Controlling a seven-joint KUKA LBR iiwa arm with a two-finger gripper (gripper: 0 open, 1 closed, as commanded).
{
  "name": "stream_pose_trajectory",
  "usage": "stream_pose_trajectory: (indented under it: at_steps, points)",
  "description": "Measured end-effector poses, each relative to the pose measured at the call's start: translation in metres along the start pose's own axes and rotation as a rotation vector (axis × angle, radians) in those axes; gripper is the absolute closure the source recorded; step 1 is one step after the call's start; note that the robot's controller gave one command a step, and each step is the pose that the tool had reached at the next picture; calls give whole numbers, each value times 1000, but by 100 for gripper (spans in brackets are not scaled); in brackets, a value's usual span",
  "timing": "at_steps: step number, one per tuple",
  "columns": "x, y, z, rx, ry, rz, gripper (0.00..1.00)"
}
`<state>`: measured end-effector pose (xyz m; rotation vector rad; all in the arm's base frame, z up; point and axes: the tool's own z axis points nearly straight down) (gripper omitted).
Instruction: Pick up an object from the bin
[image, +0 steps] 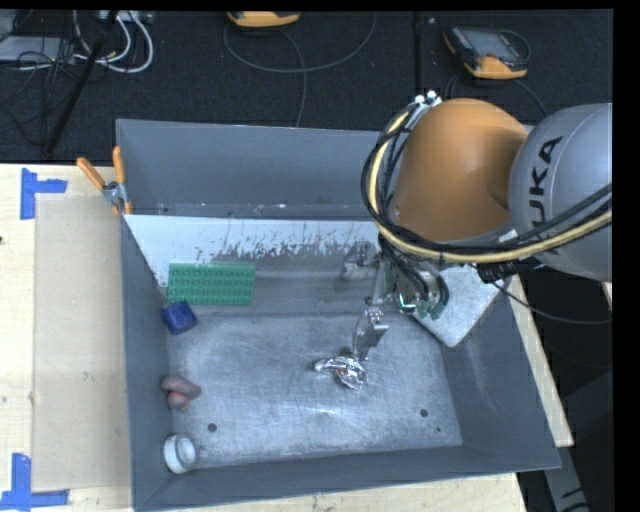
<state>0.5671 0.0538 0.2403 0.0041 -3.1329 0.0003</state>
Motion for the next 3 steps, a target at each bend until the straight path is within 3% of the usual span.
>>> stream_pose_trajectory:
  at_steps: [1,2,3]
  points:
    - [12,-46,167,0,-3,-120,0]
    - [10,-46,162,0,-10,-117,100]
    - [-1,-66,21,3,-18,-263,100]
